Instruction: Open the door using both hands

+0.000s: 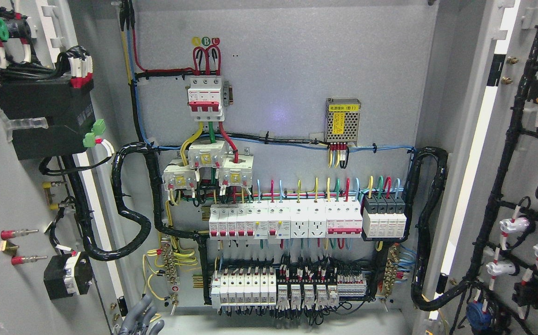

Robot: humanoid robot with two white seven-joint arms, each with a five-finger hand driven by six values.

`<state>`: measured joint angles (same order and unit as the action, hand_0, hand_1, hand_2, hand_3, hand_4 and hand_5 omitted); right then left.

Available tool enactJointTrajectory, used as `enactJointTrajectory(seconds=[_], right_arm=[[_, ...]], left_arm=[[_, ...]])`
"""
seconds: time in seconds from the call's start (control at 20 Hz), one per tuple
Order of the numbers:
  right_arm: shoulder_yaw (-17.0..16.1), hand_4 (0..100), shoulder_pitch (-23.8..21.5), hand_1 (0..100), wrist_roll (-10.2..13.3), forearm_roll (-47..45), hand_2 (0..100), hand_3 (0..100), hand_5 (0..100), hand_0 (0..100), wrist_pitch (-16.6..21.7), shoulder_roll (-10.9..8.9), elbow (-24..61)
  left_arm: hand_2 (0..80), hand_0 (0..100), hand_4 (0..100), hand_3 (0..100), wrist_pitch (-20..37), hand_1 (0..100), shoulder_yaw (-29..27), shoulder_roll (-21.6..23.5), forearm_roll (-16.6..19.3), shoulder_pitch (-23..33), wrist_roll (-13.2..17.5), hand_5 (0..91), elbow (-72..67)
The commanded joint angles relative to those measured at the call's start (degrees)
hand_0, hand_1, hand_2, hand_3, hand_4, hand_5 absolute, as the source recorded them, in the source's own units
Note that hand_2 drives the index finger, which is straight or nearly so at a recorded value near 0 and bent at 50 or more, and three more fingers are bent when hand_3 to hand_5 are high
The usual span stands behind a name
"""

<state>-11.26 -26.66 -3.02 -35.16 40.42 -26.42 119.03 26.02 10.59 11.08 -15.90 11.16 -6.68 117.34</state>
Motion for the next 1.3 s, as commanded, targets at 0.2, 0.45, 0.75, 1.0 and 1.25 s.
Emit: enactJointTrajectory(seconds=[0.2, 0.45, 0.75, 1.0, 1.25], right_arm=[[-3.85, 0, -2.43, 0, -0.06, -4.3, 0, 0, 0, 19, 0.01, 1.37, -0.29], [-5.44, 0, -3.04, 0, 0.03, -4.73, 0, 0, 0, 19, -0.08, 3.13, -0.29], [-6.32, 0, -3.48, 0, 0.03, -9.56, 0, 0, 0, 19, -0.34, 3.13, -0.47], [-7.11, 0, -3.75, 0, -0.06, -11.24, 0, 0, 0, 19, -3.33, 3.3, -1.17], [-7.63, 0, -3.84, 0, -0.06, -11.33, 0, 0, 0, 19, -3.42, 3.3, -1.78]], left_arm=[[0.0, 0, 0, 0, 0.53, 0, -5.76, 0.79, -2.91, 0.53, 0.0, 0.0, -0.09], [0.0, 0, 0, 0, 0.53, 0, -6.02, 0.79, -4.4, 0.62, 0.0, 0.0, -0.09], [0.0, 0, 0, 0, 0.53, 0, -8.92, 1.57, -7.12, 1.06, 0.0, 0.0, -0.09], [0.0, 0, 0, 0, 0.53, 0, -10.77, 1.75, -8.97, 2.38, 0.0, 0.0, -0.09], [0.0, 0, 0, 0, 0.53, 0, -13.84, 3.42, -12.57, 3.08, 0.0, 0.0, -0.09]])
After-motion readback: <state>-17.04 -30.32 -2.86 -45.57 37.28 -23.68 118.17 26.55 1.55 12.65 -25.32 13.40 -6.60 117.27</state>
